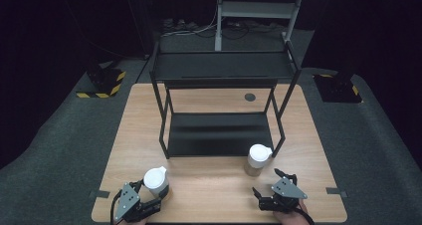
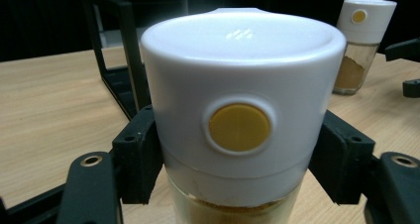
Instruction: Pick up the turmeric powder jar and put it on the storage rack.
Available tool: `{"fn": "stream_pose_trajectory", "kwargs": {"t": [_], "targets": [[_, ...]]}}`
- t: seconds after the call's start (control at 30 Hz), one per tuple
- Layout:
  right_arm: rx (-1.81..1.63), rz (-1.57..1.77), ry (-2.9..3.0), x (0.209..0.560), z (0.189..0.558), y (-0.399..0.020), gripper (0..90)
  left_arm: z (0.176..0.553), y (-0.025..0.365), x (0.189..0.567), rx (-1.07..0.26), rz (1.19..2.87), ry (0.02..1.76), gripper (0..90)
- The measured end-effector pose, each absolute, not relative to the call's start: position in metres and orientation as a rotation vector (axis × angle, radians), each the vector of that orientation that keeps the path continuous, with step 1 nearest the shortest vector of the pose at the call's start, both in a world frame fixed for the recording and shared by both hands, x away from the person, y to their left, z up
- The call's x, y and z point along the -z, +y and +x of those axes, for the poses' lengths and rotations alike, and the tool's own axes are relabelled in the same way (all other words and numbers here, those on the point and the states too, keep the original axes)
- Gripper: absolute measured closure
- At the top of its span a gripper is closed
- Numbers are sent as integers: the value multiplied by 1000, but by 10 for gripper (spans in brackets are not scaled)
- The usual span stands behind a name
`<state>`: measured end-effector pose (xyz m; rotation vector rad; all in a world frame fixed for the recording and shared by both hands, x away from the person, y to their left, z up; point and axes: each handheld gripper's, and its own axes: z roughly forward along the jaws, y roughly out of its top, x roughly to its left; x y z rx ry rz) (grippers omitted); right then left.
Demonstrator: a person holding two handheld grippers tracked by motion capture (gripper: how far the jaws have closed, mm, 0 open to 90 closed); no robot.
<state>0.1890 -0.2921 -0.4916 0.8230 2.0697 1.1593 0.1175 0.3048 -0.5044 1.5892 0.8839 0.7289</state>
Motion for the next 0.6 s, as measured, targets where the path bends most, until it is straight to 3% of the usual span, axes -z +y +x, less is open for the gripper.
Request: {"fn": "stream_pose_trajectory", "kwargs": {"t": [0.6], "targets": [[-1148,819,2080,490,190,-291,0,110,300,491,-777,1551,860,305]]}}
